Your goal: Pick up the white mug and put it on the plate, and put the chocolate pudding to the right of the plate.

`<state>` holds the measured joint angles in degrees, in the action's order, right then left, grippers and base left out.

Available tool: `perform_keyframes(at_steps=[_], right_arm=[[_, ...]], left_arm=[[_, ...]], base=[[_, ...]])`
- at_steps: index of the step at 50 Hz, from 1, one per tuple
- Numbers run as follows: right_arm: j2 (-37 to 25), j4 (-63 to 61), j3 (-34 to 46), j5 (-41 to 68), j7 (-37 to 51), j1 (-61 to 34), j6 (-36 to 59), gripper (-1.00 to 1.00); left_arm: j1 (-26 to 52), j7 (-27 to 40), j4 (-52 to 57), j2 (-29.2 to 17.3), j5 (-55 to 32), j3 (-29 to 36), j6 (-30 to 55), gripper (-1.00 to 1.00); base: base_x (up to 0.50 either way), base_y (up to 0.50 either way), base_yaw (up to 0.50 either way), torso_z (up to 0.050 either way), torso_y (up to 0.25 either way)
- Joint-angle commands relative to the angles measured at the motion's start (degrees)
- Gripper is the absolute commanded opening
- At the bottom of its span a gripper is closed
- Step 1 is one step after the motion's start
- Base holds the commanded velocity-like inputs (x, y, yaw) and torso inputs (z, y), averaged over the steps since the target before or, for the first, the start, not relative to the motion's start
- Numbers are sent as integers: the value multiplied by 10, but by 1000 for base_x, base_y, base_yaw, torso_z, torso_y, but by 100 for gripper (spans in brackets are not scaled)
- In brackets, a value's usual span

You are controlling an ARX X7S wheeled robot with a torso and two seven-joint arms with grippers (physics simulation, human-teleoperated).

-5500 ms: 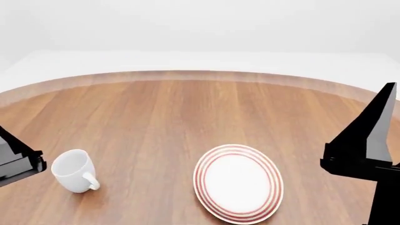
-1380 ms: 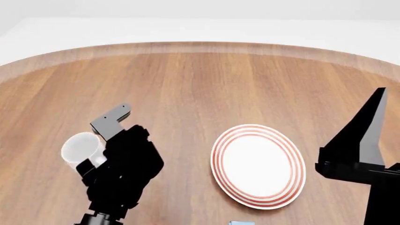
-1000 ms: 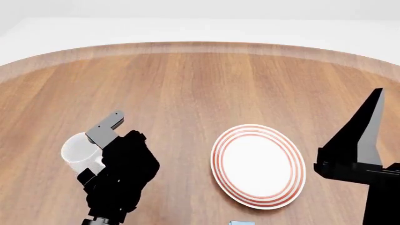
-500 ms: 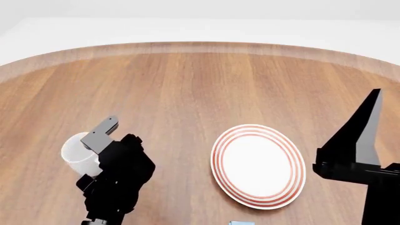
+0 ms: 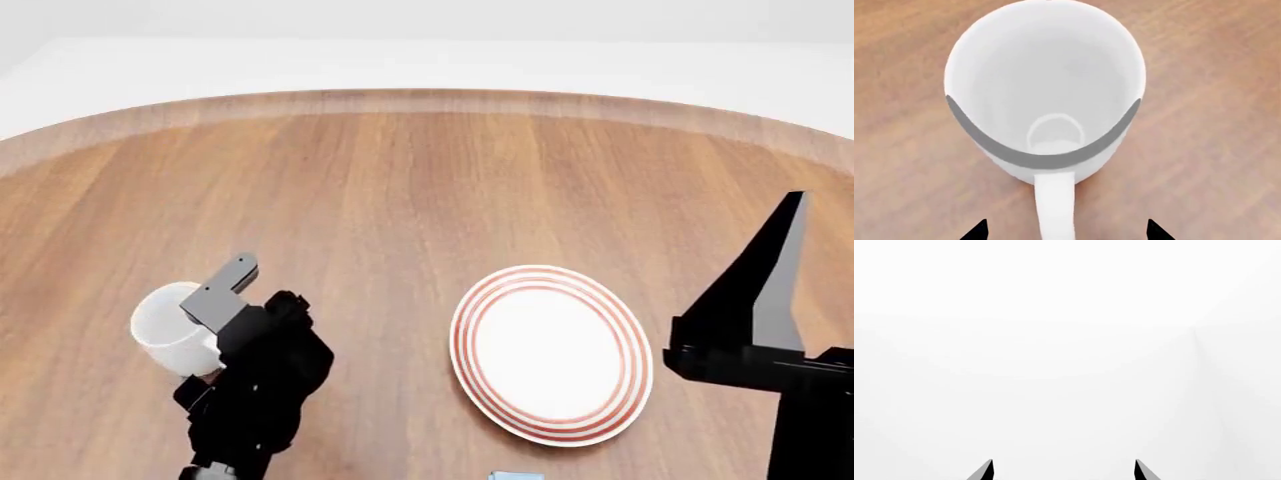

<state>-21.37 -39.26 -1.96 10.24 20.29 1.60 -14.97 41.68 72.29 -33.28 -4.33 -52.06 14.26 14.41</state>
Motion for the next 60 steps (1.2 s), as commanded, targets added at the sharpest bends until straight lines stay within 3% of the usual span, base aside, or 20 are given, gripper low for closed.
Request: perform_keyframes(at_steps=[1, 2, 32, 38, 39, 45, 53, 60], right_arm=[[11, 1, -10, -12, -12, 0, 0, 100], [10, 1, -10, -13, -12, 0, 0, 100], [6, 4, -8, -15, -3, 1, 14, 100], [2, -2, -13, -12, -1, 0, 19, 100], [1, -3, -15, -13, 0, 0, 19, 100], [-2, -5, -20, -11, 3, -2, 22, 100], [-3, 0, -24, -7, 5, -1, 16, 100], [-3, 7, -21, -8, 3, -1, 7, 100]], left_arm=[[4, -17, -12, 8, -3, -12, -9, 100], [4, -17, -14, 8, -3, -12, -10, -100], [5, -21, 10, -6, -3, 25, -1, -100], [48, -126, 97, -41, 14, 107, 59, -100], [85, -179, 152, -64, 20, 164, 119, -100], [192, -249, 342, -132, -13, 258, 283, -100], [272, -378, 453, -173, -88, 295, 363, -100], [341, -464, 470, -183, -138, 302, 407, -100]], base=[[0, 0, 0, 0, 0], [0, 0, 0, 0, 0], [0, 0, 0, 0, 0], [0, 0, 0, 0, 0], [0, 0, 0, 0, 0], [0, 0, 0, 0, 0], [0, 0, 0, 0, 0], [0, 0, 0, 0, 0]])
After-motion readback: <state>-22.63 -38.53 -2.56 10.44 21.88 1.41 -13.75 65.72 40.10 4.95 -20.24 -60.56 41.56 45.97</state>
